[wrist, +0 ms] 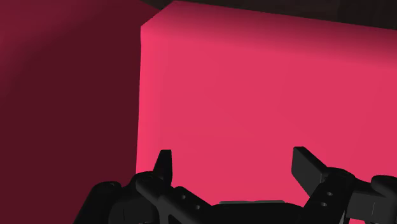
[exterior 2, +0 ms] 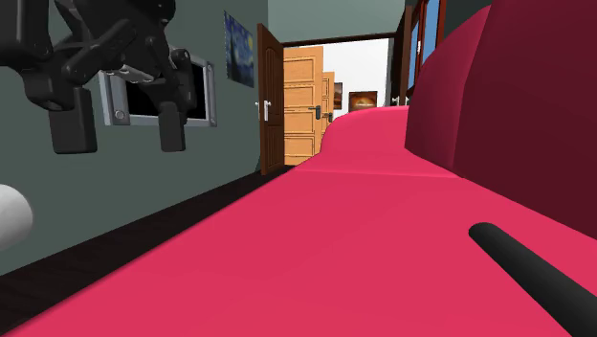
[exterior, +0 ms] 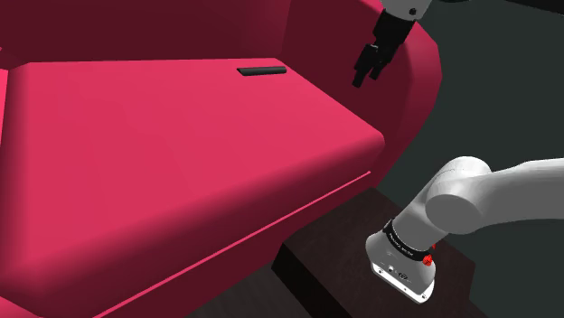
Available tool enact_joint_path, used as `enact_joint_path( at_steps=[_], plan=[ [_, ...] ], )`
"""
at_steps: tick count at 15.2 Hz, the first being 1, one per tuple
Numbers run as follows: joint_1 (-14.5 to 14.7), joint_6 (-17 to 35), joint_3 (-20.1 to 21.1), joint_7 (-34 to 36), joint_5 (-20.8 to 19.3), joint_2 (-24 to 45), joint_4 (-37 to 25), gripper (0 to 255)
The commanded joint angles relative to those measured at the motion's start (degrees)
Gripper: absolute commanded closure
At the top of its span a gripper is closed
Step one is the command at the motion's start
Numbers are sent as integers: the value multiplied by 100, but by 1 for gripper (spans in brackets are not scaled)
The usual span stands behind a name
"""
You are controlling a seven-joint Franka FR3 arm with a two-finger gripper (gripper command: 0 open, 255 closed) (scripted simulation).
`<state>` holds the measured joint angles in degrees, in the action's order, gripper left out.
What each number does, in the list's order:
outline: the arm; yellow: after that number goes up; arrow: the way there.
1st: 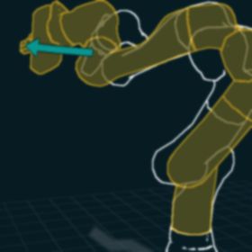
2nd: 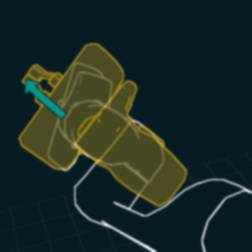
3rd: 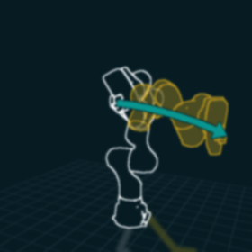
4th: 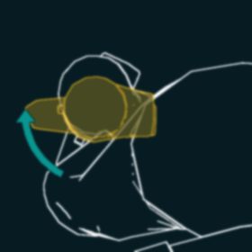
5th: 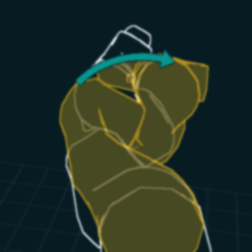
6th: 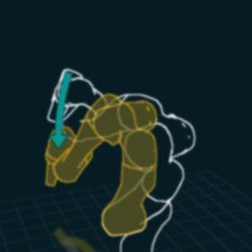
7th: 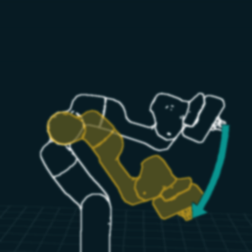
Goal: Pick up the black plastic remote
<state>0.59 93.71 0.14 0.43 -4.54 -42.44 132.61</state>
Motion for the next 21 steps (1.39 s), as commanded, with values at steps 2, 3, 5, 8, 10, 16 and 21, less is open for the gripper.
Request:
enact_joint_path(
  at_steps=[2,3,5,8,10,16,21],
  plan=[
    [50,122,-110,-286,-62,187,-82,0],
    [105,240,-217,-568,-118,380,-174,0],
    [216,461,-417,-1131,-200,781,-387,0],
    [392,750,-682,-1966,-254,1410,-774,0],
    [508,911,-832,-2521,-245,1841,-1072,0],
    [806,1218,-1133,-4163,-35,3159,-2132,0],
    [942,1266,-1176,-5460,256,4250,-3173,0]
  ],
)
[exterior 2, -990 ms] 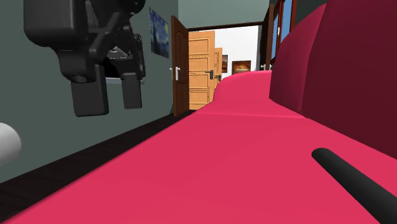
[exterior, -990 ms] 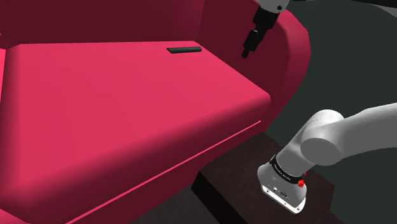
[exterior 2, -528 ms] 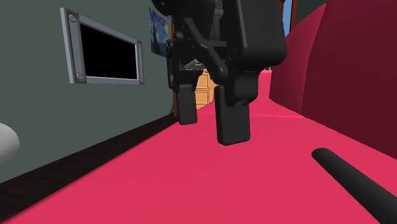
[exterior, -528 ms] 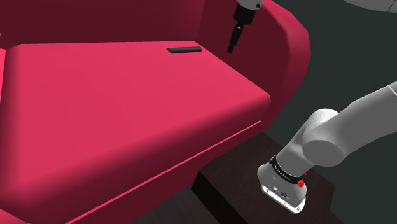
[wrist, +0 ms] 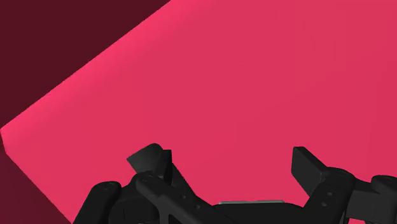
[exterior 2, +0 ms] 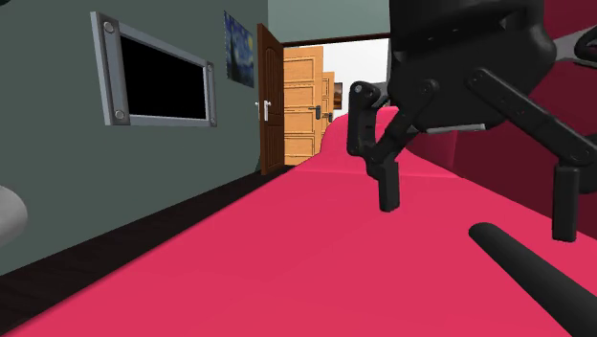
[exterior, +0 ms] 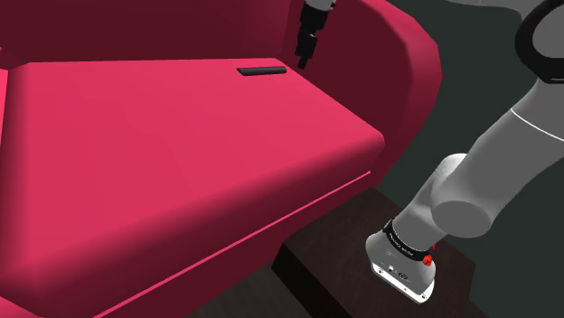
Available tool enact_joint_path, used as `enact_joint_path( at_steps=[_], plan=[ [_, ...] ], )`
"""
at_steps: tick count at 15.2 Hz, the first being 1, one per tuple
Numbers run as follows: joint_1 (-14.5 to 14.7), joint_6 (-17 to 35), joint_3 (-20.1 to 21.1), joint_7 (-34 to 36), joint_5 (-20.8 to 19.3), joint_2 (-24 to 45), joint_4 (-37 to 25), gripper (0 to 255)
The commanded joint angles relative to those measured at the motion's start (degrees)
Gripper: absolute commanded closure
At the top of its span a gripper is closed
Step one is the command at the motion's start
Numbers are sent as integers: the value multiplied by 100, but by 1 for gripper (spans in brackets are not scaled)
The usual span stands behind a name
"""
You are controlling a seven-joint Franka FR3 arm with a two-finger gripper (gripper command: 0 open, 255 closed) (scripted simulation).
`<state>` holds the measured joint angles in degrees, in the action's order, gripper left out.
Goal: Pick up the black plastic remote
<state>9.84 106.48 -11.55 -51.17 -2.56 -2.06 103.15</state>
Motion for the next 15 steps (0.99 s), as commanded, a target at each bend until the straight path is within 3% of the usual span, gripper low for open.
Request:
enact_joint_path(
  at_steps=[1,9,15],
  plan=[
    [31,-23,8,-545,116,426,-450,0],
    [77,-343,340,-2284,432,2089,-2402,0],
    [86,42,359,-2317,431,2103,-2030,0]
  ],
)
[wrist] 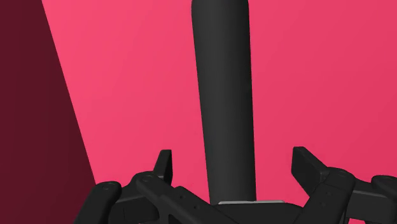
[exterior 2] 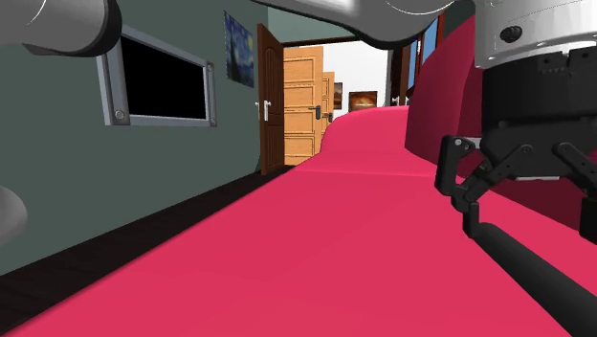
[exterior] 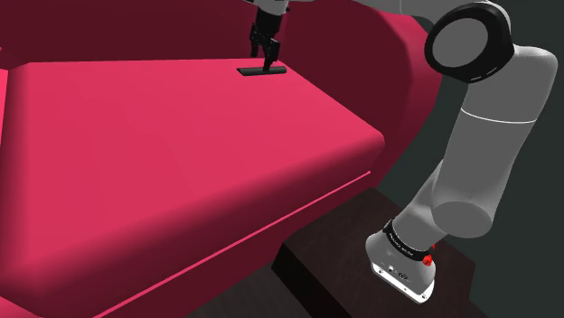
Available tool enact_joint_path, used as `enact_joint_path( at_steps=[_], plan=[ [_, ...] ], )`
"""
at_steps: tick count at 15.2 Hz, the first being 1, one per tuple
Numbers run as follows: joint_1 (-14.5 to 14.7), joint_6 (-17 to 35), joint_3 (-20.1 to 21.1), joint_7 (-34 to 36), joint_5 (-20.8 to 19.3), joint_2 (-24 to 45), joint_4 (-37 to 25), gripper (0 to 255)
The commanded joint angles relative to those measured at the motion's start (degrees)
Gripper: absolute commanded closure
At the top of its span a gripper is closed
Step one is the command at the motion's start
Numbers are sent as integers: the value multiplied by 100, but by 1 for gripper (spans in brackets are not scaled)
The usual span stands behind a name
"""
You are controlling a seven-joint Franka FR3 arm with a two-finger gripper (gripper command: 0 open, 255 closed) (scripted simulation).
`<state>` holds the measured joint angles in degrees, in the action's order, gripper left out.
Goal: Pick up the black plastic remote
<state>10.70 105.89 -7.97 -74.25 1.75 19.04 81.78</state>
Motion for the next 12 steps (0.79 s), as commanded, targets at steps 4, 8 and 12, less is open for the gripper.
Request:
enact_joint_path(
  at_steps=[4,8,12],
  plan=[
    [4,298,3,-9,1,-6,302,0],
    [5,315,1,-11,-2,-34,346,255],
    [8,313,3,-6,-2,-28,338,255]
  ],
)
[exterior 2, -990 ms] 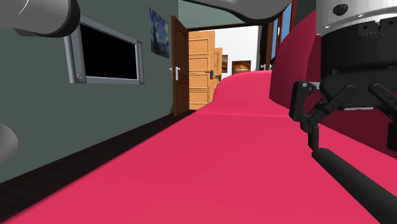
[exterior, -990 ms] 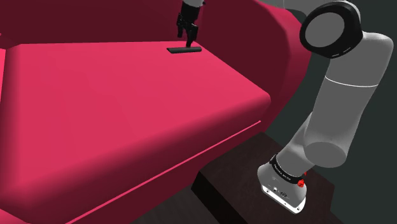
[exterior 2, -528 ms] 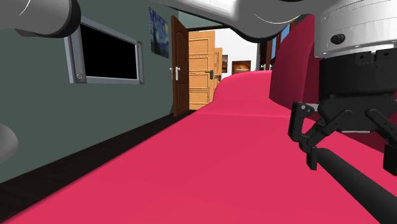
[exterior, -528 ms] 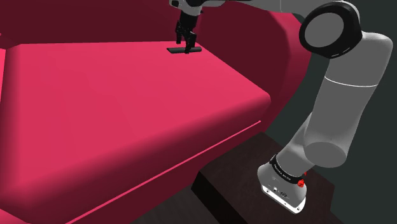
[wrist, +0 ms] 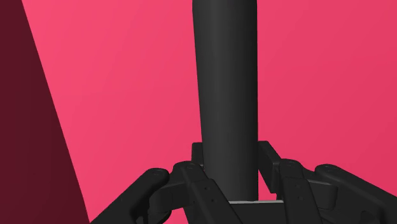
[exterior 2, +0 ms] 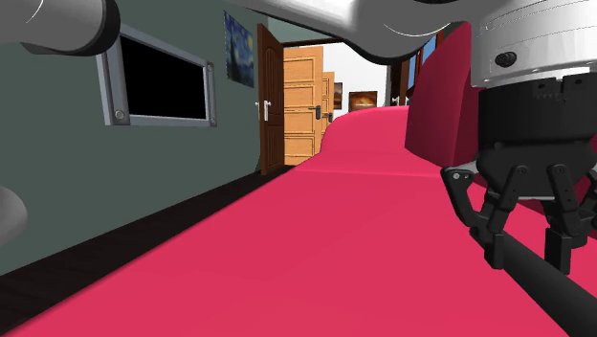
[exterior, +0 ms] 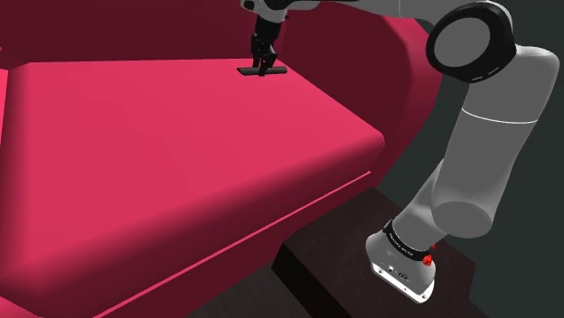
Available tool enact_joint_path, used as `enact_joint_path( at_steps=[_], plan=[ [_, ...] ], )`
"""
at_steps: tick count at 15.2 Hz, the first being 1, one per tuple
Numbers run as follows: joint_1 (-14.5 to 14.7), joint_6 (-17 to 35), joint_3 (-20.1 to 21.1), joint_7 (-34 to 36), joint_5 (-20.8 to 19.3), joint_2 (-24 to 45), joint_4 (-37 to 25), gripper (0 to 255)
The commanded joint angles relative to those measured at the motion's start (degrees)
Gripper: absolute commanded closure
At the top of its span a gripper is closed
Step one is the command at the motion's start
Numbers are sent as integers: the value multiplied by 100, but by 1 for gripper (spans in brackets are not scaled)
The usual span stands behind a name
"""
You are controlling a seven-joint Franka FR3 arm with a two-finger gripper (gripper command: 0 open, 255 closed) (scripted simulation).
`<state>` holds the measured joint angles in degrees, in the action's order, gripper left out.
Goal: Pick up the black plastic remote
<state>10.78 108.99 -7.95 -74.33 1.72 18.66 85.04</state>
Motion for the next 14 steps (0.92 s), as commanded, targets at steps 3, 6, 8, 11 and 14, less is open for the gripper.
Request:
enact_joint_path(
  at_steps=[3,6,8,11,14],
  plan=[
    [-5,-87,-1,-1,4,30,-98,255],
    [-11,-320,-3,-2,3,33,-333,255],
    [-15,-478,-4,-3,4,43,-501,255],
    [-24,-722,-6,-5,8,69,-772,255],
    [-35,-976,-8,-8,13,113,-1070,255]
  ],
)
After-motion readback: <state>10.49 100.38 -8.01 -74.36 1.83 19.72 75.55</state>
